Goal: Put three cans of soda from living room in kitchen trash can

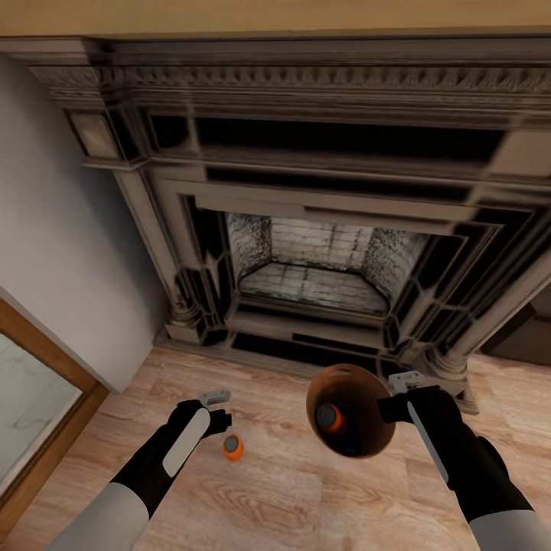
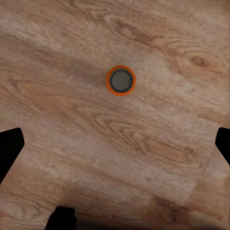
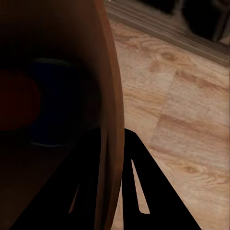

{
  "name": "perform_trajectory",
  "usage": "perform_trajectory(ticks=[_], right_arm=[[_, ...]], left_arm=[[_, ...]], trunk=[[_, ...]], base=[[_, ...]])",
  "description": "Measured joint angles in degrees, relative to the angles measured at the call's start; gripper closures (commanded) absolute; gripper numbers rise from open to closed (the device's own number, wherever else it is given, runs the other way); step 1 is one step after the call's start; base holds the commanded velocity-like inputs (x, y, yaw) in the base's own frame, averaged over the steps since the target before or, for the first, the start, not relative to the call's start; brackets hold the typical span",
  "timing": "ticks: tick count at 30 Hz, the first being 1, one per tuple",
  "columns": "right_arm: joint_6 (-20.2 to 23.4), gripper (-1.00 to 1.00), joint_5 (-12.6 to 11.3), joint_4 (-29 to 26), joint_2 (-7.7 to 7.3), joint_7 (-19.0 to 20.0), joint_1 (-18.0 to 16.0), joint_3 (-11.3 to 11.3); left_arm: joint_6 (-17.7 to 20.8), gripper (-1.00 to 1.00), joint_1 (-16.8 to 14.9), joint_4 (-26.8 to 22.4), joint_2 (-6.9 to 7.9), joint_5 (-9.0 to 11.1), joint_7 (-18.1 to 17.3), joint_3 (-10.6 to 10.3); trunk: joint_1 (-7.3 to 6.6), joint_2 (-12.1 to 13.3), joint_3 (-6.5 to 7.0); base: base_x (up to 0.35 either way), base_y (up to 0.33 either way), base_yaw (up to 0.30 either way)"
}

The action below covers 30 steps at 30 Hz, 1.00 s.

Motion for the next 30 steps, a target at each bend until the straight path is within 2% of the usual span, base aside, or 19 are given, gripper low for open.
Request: perform_trajectory(ticks=[25, 30], right_arm=[[0.00, 1.00, 0.09, 0.00, -0.03, 0.00, 0.07, -0.08], [0.02, 1.00, -0.66, -0.01, 0.02, 0.04, 0.04, -0.06]], left_arm=[[0.00, -1.00, 0.05, -0.07, -0.25, 0.00, 0.09, 0.01], [0.00, -1.00, 0.05, -0.07, -0.27, -0.01, 0.08, 0.00]], trunk=[[0.00, 0.00, 0.00], [0.00, 0.00, 0.06]], base=[[0.011, 0.002, -0.001], [0.000, 0.000, -0.154]])
